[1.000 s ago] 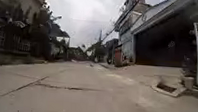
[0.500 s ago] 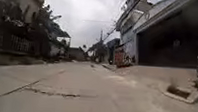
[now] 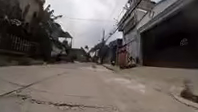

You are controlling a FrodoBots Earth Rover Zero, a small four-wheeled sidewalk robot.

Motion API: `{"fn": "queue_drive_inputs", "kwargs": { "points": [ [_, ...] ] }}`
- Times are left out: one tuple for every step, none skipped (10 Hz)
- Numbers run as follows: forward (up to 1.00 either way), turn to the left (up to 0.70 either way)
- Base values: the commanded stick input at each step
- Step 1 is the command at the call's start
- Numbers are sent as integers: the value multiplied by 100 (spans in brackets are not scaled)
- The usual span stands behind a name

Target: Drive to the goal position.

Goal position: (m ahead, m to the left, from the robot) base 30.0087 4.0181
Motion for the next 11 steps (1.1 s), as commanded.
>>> {"fn": "queue_drive_inputs", "kwargs": {
  "points": [
    [70, 5],
    [70, 5],
    [70, 5],
    [70, 4],
    [70, 4],
    [70, 4],
    [70, 4],
    [70, 3],
    [70, 3],
    [70, 3],
    [70, 3]
  ]
}}
